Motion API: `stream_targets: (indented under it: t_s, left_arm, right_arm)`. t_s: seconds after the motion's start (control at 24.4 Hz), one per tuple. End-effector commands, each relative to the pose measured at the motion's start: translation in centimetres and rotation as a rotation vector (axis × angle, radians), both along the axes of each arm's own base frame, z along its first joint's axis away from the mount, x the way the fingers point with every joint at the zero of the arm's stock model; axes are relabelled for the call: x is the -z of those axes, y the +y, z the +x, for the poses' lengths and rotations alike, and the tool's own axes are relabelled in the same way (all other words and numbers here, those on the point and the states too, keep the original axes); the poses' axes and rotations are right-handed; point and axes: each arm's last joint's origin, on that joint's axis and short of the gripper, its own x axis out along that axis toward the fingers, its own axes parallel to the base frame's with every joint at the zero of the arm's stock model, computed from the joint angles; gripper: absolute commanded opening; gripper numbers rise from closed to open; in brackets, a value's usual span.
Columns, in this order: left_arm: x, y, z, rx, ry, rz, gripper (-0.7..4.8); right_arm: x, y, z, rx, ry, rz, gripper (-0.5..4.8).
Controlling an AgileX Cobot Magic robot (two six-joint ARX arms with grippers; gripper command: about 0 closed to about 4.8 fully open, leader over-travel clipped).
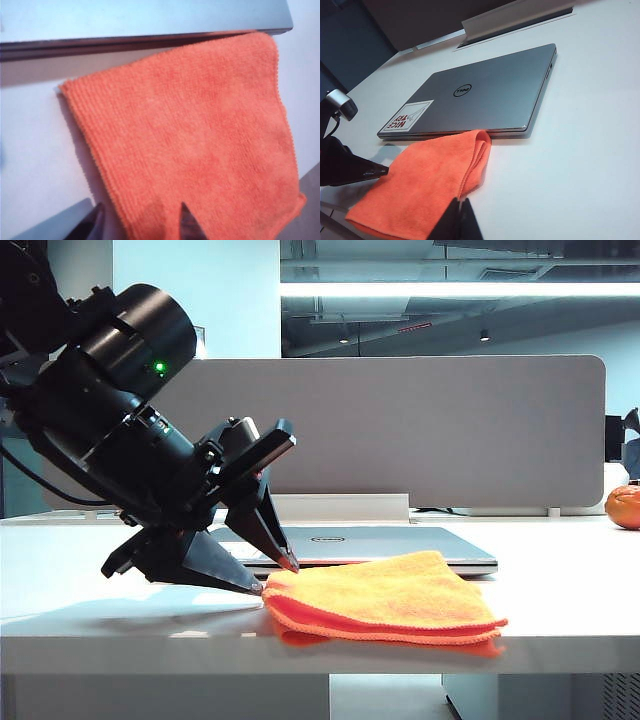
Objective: Pick up the orange rag and put it over the laptop.
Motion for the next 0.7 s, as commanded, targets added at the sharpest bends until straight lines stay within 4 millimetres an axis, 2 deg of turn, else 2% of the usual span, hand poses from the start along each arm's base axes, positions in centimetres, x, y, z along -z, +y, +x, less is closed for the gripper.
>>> stream_targets:
  t_s: [0.04, 0.29, 0.57, 0.7]
  left_arm:
    - [-0.2, -0.1, 0.2, -0.009, -0.024, 0.003, 1.83]
    - [-0.1, -0.1, 0.2, -0.011, -0.025, 0.005, 1.83]
    - [1.6, -0.8, 0.1, 0.023, 0.030, 0.017, 1.83]
    - [1.7, -1.0, 0.1, 0.025, 0.021, 0.014, 1.83]
  right_arm:
    - [0.0, 0.0, 0.0, 0.000, -0.015, 0.000, -0.05]
    - [0.0, 0.0, 0.0, 0.000, -0.015, 0.000, -0.05]
    - [0.0, 0.0, 0.0, 0.000, -0.015, 0.000, -0.05]
    - [0.0, 0.0, 0.0, -0.001, -0.016, 0.000, -0.05]
